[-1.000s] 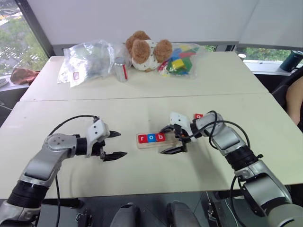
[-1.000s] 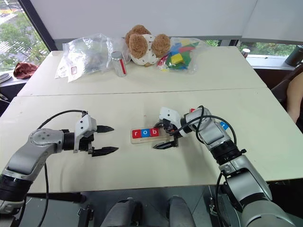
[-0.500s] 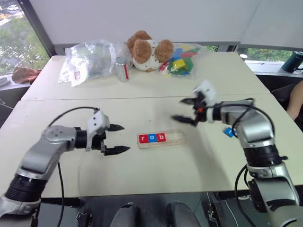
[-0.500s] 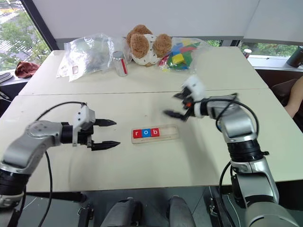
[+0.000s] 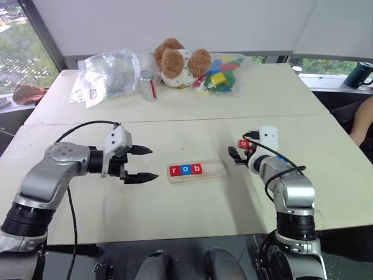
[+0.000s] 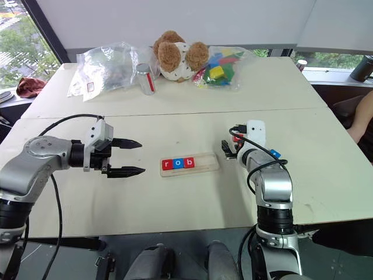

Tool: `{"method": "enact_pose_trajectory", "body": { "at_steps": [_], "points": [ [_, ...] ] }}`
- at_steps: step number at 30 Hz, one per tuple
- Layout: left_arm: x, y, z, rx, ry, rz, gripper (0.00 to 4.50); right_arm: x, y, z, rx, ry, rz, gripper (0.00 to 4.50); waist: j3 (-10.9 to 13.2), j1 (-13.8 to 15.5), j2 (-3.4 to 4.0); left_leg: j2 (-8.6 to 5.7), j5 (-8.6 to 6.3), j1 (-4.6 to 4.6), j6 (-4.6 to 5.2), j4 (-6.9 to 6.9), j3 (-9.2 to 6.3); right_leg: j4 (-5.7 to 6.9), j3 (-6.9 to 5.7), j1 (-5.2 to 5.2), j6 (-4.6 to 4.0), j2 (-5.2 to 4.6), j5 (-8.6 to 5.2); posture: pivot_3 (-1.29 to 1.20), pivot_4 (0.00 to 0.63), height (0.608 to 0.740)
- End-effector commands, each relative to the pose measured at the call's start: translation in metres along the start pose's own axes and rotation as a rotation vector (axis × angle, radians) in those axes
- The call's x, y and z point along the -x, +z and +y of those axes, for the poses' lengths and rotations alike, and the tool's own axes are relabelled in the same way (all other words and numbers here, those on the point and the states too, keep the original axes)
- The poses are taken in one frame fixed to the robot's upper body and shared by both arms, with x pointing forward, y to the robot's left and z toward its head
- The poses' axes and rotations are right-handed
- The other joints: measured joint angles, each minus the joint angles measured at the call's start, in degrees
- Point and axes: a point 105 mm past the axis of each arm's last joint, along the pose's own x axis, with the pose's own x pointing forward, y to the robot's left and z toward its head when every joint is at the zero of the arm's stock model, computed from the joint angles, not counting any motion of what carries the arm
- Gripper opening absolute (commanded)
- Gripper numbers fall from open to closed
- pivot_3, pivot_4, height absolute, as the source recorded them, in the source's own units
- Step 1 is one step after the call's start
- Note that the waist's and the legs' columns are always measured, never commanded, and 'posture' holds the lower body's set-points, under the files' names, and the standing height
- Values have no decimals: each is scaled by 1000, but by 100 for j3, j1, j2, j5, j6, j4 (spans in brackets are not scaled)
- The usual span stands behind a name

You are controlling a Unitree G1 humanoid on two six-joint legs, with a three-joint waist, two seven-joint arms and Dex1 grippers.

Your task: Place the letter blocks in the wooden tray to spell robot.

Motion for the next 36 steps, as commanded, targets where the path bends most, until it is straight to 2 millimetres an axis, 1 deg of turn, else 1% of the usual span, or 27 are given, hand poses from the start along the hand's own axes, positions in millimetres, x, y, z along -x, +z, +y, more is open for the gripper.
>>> {"method": "enact_pose_trajectory", "body": {
  "at_steps": [1,3,5,6,8,12,13,14,16,18,22,24,27,29,32,34,35,36],
  "points": [
    [-2,7,0,-48,-2,-13,4500,-10,9,-6,-23,-72,-48,4477,0,-8,0,0,1,0,-1,0,0,1,0,0,0,0,0,0,150,740],
    [-2,6,-1,-50,1,-12,4500,-15,8,-7,-27,-91,-48,4477,-1,-19,-1,1,1,1,-2,1,0,6,1,0,0,1,0,0,150,740],
    [-2,5,-1,-46,7,-15,4500,-22,7,-4,-28,-92,-47,4477,-1,-23,-1,1,2,1,-2,1,1,19,1,0,0,2,0,0,150,740],
    [-3,4,-2,-45,10,-15,4500,-25,7,-3,-16,-94,-49,4243,-1,-24,-1,2,1,5,-2,1,1,22,1,0,0,2,0,0,150,740],
    [-2,3,-3,-44,15,-14,4500,-29,5,-3,-6,-106,-45,3664,-1,-27,-1,2,1,7,-1,0,1,22,2,1,0,2,0,0,150,740],
    [-2,3,-4,-42,21,-17,4500,-29,2,-5,-1,-122,-40,1670,-1,7,-1,2,-6,15,11,0,-2,21,1,11,0,2,0,0,150,740],
    [-2,3,-4,-42,22,-17,4500,-27,1,-6,-4,-127,-41,1244,-1,14,-2,2,-7,15,13,1,-3,21,1,13,0,1,0,0,150,740],
    [-2,3,-4,-42,22,-18,4500,-26,2,-6,-7,-130,-43,1239,-1,19,-3,2,-6,16,12,1,-4,21,1,17,0,1,0,0,150,740],
    [-3,3,-6,-40,16,-20,4500,-14,7,-10,-11,-170,-88,1239,-2,33,-2,1,-7,21,12,1,-5,21,0,22,0,0,0,0,150,740],
    [-5,3,-7,-40,6,-22,4500,8,7,-13,-14,-210,-125,1239,-1,38,-2,1,-6,20,11,-1,-15,21,-2,22,0,1,0,0,150,740],
    [-9,1,-9,-33,-27,-24,4500,57,-9,-24,-49,-300,-96,1239,-2,18,-2,1,-5,2,6,-6,-19,31,1,2,1,2,-1,0,150,740],
    [-13,0,-9,-35,-48,-22,4500,75,-21,-22,-101,-315,-52,1239,-2,10,-3,0,-8,-2,14,-2,-15,29,2,-1,1,2,-1,0,150,740],
    [-18,1,-9,-28,-84,-24,4500,86,-32,-14,-150,-288,1,1239,-2,-2,-3,1,-15,5,27,0,-13,28,5,2,1,10,-1,0,150,740],
    [-22,0,-10,-34,-113,-15,4500,87,-42,-10,-159,-271,46,1239,-2,0,-3,2,-13,23,25,1,-13,22,6,14,0,19,-1,0,150,740],
    [-25,1,-11,-35,-130,-15,4500,81,-51,-14,-175,-283,78,1239,-2,-2,-2,4,-14,73,26,-6,-13,20,8,58,-2,24,-3,0,150,740],
    [-26,0,-12,-33,-137,-14,4500,76,-53,-15,-179,-283,80,2301,-2,-4,-3,4,-14,73,26,-6,-12,19,10,58,-2,25,-3,0,150,740],
    [-26,0,-13,-33,-140,-12,4500,74,-53,-15,-178,-282,79,2703,-2,-9,-4,4,-14,73,26,-6,-11,18,10,58,-2,25,-3,0,150,740],
    [-25,-1,-14,-34,-141,-9,4500,72,-52,-16,-176,-278,76,3232,-2,-17,-4,5,-14,73,25,-6,-12,18,10,58,-2,24,-3,0,150,740]
  ]
}}
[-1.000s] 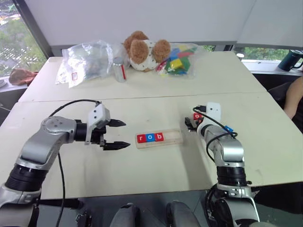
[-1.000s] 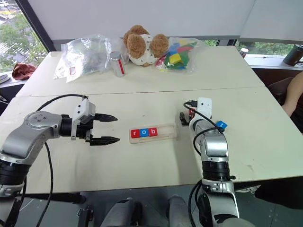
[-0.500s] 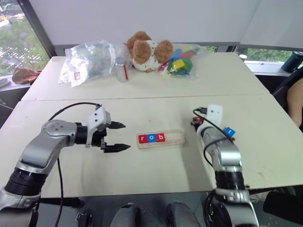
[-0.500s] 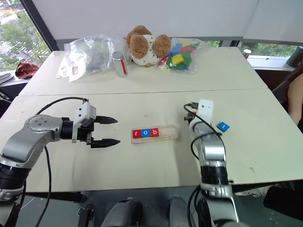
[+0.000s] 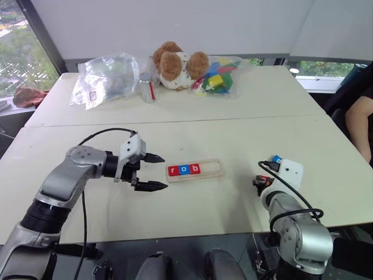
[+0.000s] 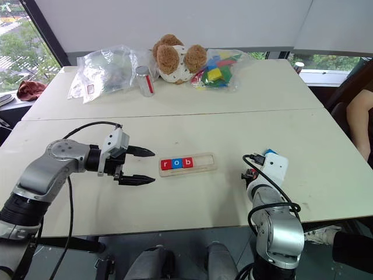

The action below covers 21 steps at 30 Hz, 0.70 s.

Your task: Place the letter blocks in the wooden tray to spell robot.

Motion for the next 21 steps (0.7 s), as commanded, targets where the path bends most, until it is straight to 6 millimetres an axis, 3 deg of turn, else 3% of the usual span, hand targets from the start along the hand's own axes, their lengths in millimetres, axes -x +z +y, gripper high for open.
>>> {"method": "enact_pose_trajectory", "body": {
  "at_steps": [1,2,3,4,7,9,11,13,16,21],
  "points": [
    [1,4,-2,-35,-8,1,4500,-5,5,4,-6,27,-23,3717,0,-11,0,0,0,0,0,0,0,0,1,0,0,0,0,0,150,740],
    [2,4,-2,-34,-6,2,4500,-5,6,3,-4,31,-25,4283,0,-11,0,1,0,0,0,0,0,0,2,0,0,-1,0,0,150,740],
    [3,3,-2,-34,-3,3,4500,-5,12,0,8,35,-48,4439,0,-12,0,3,0,0,0,0,0,0,2,0,0,-1,0,0,150,740],
    [5,3,-3,-34,-1,4,4500,-5,18,-3,28,37,-74,4439,0,-12,0,5,0,1,0,0,0,0,2,-1,0,0,0,0,150,740],
    [10,2,-4,-33,3,9,4500,-4,73,-15,226,178,-302,4439,7,-3,10,1,0,-1,1,0,8,-5,4,-1,0,-1,0,0,150,740],
    [9,2,-5,-40,-15,17,4500,3,94,-11,362,497,-346,4439,9,23,9,-4,-5,-1,9,2,15,-16,0,5,1,-2,0,0,150,740],
    [7,3,-6,-48,-36,18,4500,19,90,-13,509,798,-307,4439,8,47,8,-1,-9,3,16,2,10,-35,-8,25,2,1,1,0,150,740],
    [5,4,-6,-56,-51,17,4500,25,77,-25,625,946,-227,4439,7,61,5,16,-15,7,26,-1,-13,-66,-17,54,3,24,-1,0,150,740],
    [5,-1,-17,-94,-112,61,4500,16,64,-46,743,1006,-127,4439,8,30,2,30,-27,9,45,-1,-15,-77,-7,63,3,39,-1,0,150,740],
    [12,0,-20,-98,-117,63,4500,10,48,-49,839,1084,-78,4439,9,15,3,31,-26,18,43,3,10,-69,15,57,3,23,0,0,150,740]
  ]
}}
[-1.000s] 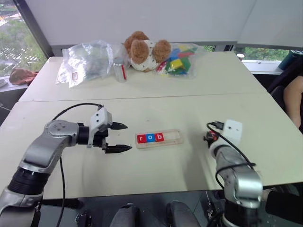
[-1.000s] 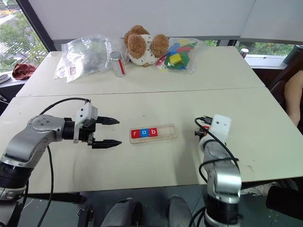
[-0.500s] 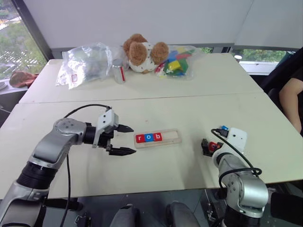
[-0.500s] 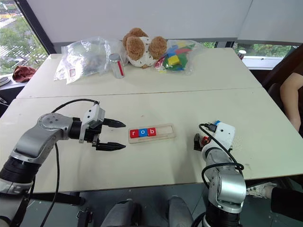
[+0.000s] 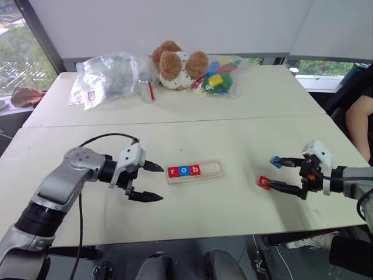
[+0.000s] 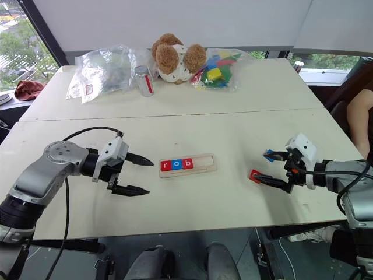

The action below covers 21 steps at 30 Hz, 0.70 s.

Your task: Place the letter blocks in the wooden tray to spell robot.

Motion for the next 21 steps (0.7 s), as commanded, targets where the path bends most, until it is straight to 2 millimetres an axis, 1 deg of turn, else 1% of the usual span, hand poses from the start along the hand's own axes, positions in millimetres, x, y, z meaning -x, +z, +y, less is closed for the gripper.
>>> {"method": "enact_pose_trajectory", "body": {
  "at_steps": [1,6,11,14,16,18,19,21],
  "points": [
    [10,10,0,-45,28,-5,4500,-3,2,2,89,53,8,4439,0,22,0,0,0,2,-1,1,-1,3,0,0,0,0,0,0,150,740],
    [16,17,3,-29,74,-33,4500,-12,-10,-3,90,42,12,4439,0,53,0,-3,2,2,-4,2,-2,4,-3,1,0,-13,0,0,150,740],
    [15,9,-1,-20,70,3,4500,-18,-23,-12,82,24,33,4439,0,39,0,-10,2,0,-5,2,-1,2,-5,0,0,-24,0,0,150,740],
    [15,9,0,-21,80,-1,4500,-19,-30,-10,75,39,46,3630,0,47,0,-10,2,0,-7,1,-2,3,-6,0,0,-24,0,0,150,740],
    [16,9,1,-22,88,1,4500,-20,-32,-9,70,42,46,2672,0,43,1,-10,3,0,-8,1,-2,3,-6,0,0,-26,0,0,150,740],
    [17,9,1,-22,94,4,4500,-20,-33,-9,64,40,47,1600,0,42,1,-10,3,0,-8,2,-2,2,-5,0,0,-26,0,0,150,740],
    [17,9,2,-23,98,5,4500,-19,-33,-10,60,32,46,1163,0,43,1,-10,3,0,-8,2,-2,2,-6,0,0,-26,0,0,150,740],
    [18,9,3,-25,107,5,4500,-20,-31,-11,61,26,42,1134,0,44,1,-10,3,0,-9,2,-3,3,-6,0,0,-27,0,0,150,740]
  ]
}}
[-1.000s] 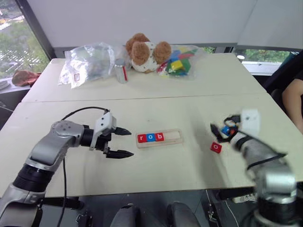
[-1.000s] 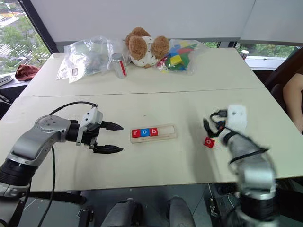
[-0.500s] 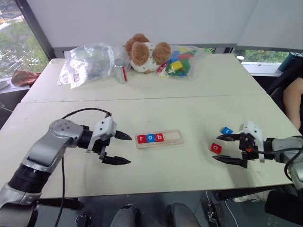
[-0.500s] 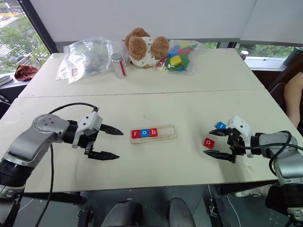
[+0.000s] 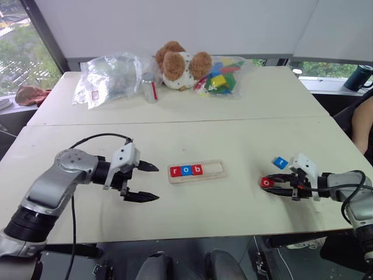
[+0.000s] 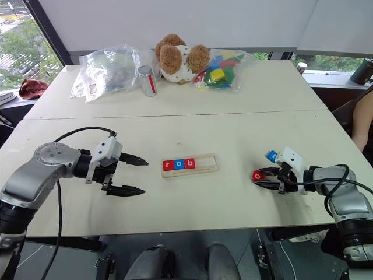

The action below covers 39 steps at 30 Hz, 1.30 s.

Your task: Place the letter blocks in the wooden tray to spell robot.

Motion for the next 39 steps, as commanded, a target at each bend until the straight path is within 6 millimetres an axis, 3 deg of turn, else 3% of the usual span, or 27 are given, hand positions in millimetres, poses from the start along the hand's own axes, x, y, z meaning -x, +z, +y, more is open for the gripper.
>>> {"method": "enact_pose_trajectory", "body": {
  "at_steps": [1,3,7,11,15,23,39],
  "points": [
    [8,9,4,-53,35,-4,4500,2,7,-4,18,-19,-15,1134,0,-2,0,0,0,0,0,0,0,0,0,0,0,0,0,0,150,740],
    [8,9,5,-54,40,-3,4500,-2,24,-8,53,-14,-45,1134,0,-5,0,0,0,0,0,0,1,0,1,0,0,-1,0,0,150,740],
    [8,11,9,-64,40,-3,4500,-28,91,-9,199,111,-141,1134,3,-115,5,0,5,1,-9,0,6,10,8,-10,-2,0,2,0,150,740],
    [7,14,9,-73,42,-7,4500,-56,120,-9,267,236,-132,1134,3,-102,6,3,9,-2,-16,-7,-6,19,-5,-20,-2,6,2,0,150,740],
    [15,15,15,-41,119,-33,4500,-80,130,-11,303,295,-114,1134,3,9,5,-3,9,-35,-17,-8,-6,14,-9,-51,-2,-1,2,0,150,740],
    [22,8,14,-10,178,-23,4500,-107,123,-1,350,407,-69,1134,3,-30,5,-24,25,-75,-44,1,-4,10,-17,-77,0,-27,3,0,150,740],
    [18,2,7,13,201,-29,4500,-124,123,3,342,435,-67,1134,3,-45,5,-22,31,-70,-55,0,-5,14,-20,-82,0,-26,3,0,150,740]
  ]
}}
